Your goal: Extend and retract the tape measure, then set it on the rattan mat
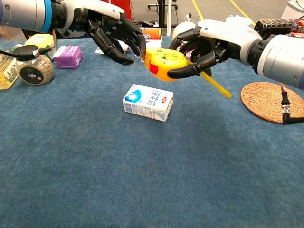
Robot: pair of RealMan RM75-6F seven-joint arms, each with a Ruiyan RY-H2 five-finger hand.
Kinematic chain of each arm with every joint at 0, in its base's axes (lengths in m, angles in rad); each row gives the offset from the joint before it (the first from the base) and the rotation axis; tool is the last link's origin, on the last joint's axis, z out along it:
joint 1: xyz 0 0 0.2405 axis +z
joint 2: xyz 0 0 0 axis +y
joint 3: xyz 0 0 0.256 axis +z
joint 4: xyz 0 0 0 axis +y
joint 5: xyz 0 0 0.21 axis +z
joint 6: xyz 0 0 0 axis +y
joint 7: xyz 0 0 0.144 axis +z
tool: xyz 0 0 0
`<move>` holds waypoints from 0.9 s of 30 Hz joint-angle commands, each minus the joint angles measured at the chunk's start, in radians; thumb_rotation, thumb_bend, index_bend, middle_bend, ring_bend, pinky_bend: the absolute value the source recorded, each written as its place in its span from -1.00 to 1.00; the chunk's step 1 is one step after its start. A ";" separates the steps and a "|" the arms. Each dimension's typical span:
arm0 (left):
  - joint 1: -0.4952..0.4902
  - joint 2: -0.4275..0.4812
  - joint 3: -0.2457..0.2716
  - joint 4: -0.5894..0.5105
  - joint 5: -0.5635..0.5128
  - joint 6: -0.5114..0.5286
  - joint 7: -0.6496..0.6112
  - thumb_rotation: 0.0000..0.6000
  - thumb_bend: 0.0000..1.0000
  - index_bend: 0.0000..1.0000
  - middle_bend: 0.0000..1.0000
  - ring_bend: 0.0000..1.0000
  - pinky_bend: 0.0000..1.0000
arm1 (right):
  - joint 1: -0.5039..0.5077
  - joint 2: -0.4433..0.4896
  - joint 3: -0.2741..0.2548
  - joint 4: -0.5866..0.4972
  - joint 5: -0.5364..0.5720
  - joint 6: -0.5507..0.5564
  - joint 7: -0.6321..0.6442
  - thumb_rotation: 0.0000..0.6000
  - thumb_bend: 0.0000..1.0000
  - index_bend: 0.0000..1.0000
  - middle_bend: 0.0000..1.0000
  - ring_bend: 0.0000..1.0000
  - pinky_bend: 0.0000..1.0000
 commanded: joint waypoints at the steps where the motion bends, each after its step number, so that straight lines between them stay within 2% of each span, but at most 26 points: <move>1: 0.001 -0.001 0.000 0.005 -0.001 0.000 -0.001 1.00 -0.42 0.02 -0.47 -0.68 -0.39 | 0.000 0.001 0.000 0.001 0.001 -0.001 0.001 0.35 -0.45 0.02 -0.01 0.27 0.34; 9: 0.006 -0.004 0.000 0.014 -0.007 0.004 -0.003 1.00 -0.42 0.07 -0.47 -0.68 -0.38 | 0.000 0.000 0.001 0.005 0.001 -0.003 0.006 0.36 -0.45 0.02 -0.01 0.28 0.34; 27: 0.013 -0.037 -0.002 0.038 -0.065 0.049 0.048 1.00 -0.24 0.27 -0.47 -0.68 -0.29 | -0.003 0.001 -0.001 0.017 -0.003 -0.006 0.024 0.36 -0.45 0.03 -0.01 0.30 0.36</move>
